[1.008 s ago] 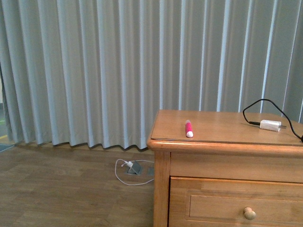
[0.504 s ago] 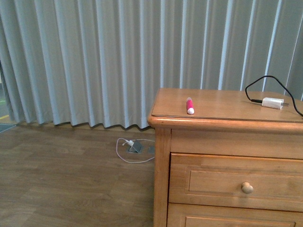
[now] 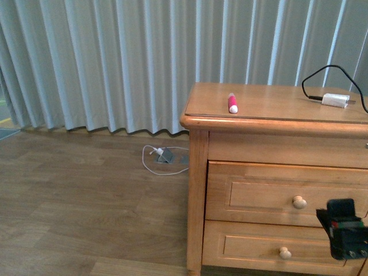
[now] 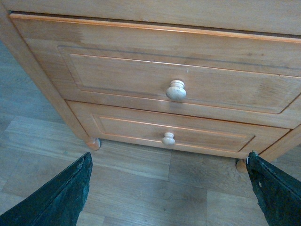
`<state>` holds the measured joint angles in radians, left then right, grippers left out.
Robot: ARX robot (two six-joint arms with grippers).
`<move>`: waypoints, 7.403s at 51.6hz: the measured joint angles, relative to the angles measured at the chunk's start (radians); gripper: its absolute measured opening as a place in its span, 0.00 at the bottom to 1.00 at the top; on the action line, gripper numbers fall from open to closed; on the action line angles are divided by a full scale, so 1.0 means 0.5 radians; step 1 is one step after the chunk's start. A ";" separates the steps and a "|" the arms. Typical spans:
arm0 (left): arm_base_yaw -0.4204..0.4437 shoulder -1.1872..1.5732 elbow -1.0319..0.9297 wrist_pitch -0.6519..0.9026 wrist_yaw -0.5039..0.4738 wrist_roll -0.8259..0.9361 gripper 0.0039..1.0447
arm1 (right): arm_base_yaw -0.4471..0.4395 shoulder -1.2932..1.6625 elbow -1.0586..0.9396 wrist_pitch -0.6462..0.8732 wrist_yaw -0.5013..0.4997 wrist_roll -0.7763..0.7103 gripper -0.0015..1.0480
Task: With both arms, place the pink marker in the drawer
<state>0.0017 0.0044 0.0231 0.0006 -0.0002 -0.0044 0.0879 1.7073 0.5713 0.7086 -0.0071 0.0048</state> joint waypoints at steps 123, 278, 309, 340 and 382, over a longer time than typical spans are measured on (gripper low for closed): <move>0.000 0.000 0.000 0.000 0.000 0.000 0.95 | -0.014 1.199 1.115 -0.001 0.275 0.046 0.23; 0.000 -0.001 0.000 0.000 0.000 0.000 0.95 | -1.005 -2.465 -0.205 -2.535 -1.314 -0.108 0.92; -0.436 2.012 1.047 0.856 -0.135 0.125 0.95 | -1.003 -2.465 -0.205 -2.535 -1.314 -0.108 0.92; -0.830 3.540 2.461 0.862 -0.258 0.173 0.95 | -1.003 -2.465 -0.205 -2.535 -1.314 -0.110 0.92; -1.034 4.538 3.855 0.197 -0.194 0.073 0.95 | -1.003 -2.465 -0.205 -2.535 -1.314 -0.114 0.92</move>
<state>-0.5152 2.2734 1.9507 0.0990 -0.0971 0.0322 -0.4137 0.4747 0.4686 -0.5587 -0.6640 -0.0521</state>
